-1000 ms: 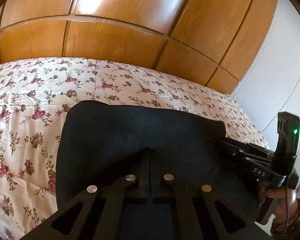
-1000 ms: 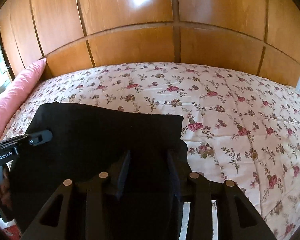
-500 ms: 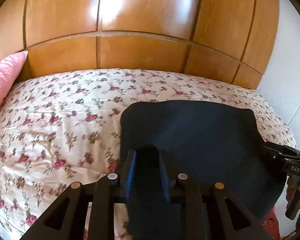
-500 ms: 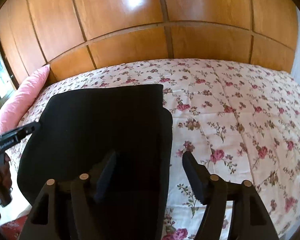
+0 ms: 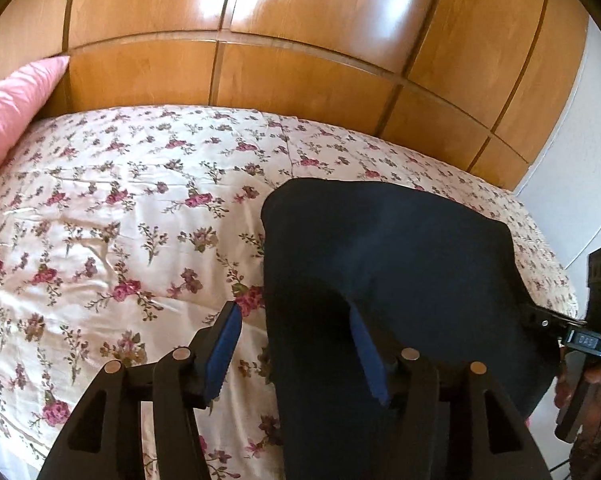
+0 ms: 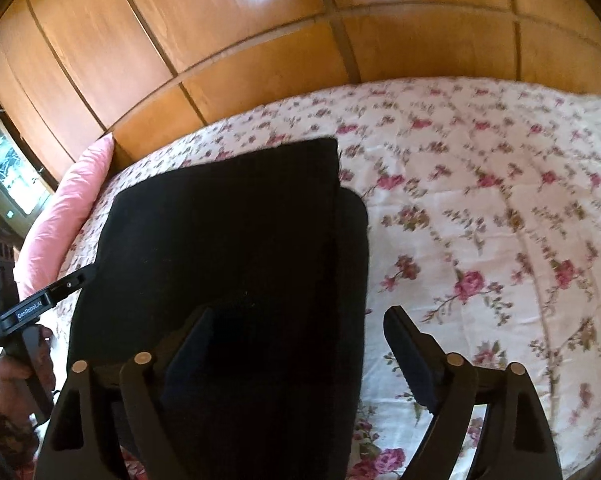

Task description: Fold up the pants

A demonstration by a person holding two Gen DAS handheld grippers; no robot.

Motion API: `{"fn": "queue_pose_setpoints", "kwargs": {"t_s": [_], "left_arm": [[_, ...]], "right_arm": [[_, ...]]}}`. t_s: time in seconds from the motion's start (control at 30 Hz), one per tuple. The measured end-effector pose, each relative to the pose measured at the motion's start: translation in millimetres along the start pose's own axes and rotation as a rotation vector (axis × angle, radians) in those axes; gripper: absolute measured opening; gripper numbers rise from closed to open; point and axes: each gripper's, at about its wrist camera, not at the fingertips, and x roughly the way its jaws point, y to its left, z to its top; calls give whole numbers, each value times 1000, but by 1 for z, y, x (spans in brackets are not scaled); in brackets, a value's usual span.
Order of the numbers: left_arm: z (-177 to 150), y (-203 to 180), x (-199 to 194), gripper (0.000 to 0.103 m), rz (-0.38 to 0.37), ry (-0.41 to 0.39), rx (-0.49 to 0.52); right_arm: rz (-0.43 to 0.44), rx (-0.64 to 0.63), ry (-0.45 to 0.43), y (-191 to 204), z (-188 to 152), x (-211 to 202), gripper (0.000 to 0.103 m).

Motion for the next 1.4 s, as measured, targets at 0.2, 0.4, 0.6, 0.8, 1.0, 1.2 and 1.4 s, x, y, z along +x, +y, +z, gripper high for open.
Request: {"fn": "queue_pose_setpoints", "kwargs": {"t_s": [0.2, 0.4, 0.6, 0.8, 1.0, 1.2, 1.4], "left_arm": [[1, -4, 4, 57, -41, 11, 22], [3, -7, 11, 64, -92, 26, 49], [1, -8, 19, 74, -110, 31, 79], [-1, 15, 33, 82, -214, 86, -60], [-11, 25, 41, 82, -316, 106, -164], [-21, 0, 27, 56, -308, 48, 5], [2, -21, 8, 38, -288, -15, 126]], "right_arm": [[124, 99, 51, -18, 5, 18, 87], [231, 138, 99, -31, 9, 30, 88], [282, 126, 141, -33, 16, 41, 92], [307, 109, 180, -33, 19, 46, 94], [310, 65, 180, -24, 19, 48, 103], [247, 5, 148, -1, 15, 47, 84], [214, -71, 57, 17, 18, 27, 58]]}}
